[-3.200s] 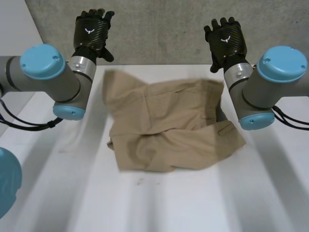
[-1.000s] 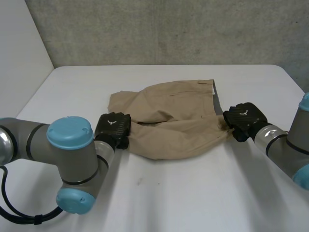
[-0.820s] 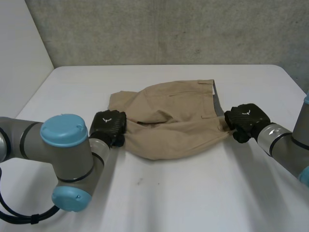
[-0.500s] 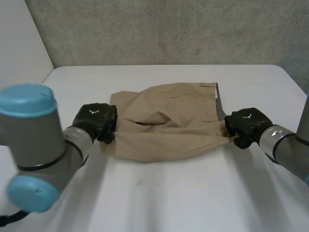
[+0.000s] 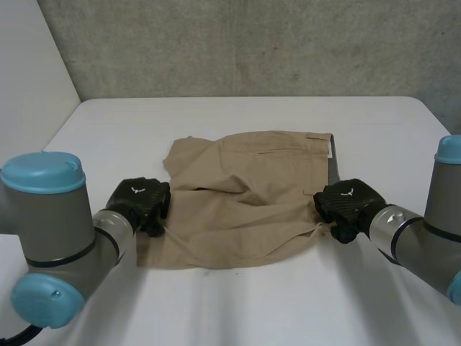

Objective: Fold the shorts.

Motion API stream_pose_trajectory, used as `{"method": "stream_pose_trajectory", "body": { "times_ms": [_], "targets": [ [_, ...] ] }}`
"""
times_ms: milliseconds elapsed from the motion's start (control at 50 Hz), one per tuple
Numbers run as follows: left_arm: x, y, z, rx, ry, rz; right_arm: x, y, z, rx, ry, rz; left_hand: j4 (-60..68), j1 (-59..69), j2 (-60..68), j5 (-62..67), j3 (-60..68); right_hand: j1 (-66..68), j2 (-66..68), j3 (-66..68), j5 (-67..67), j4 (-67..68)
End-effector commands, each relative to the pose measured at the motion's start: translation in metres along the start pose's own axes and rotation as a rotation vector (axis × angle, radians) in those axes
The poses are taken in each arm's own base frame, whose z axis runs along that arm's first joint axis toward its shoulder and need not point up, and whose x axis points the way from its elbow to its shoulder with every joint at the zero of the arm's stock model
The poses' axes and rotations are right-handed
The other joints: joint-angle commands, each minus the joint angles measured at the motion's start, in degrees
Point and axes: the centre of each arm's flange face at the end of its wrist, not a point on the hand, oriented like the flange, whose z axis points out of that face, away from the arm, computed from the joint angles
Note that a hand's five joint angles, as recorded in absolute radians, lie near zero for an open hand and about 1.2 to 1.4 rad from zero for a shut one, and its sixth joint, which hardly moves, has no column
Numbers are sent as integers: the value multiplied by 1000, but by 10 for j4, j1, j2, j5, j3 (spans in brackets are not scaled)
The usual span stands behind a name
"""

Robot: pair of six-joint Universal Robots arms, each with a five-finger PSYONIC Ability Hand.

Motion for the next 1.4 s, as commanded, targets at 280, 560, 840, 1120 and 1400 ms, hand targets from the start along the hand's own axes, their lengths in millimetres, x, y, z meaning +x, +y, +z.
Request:
{"method": "stream_pose_trajectory", "body": {
  "times_ms": [280, 560, 840, 1120, 1400],
  "targets": [
    [3, -28, -75, 166, -39, 1, 17, 5, 21, 38, 174, 58, -159, -151, -160, -160, -160, 270, 127, 115, 137, 118],
    [39, 11, -121, 44, 99, 60, 12, 6, 21, 35, 159, 53, -114, -105, -114, -114, -115, 270, 127, 115, 137, 118],
    [26, 46, -74, -106, -18, 57, 7, 8, 20, 29, 145, 47, -117, -109, -117, -118, -118, 270, 127, 115, 137, 118],
    [25, 50, -47, -65, -41, 53, 7, 7, 19, 31, 143, 45, -114, -105, -114, -114, -115, 270, 127, 115, 137, 118],
    [27, 53, -26, -63, -44, 60, 6, 8, 20, 30, 141, 40, -65, -57, -65, -66, -66, 270, 127, 115, 137, 118]
  ]
}}
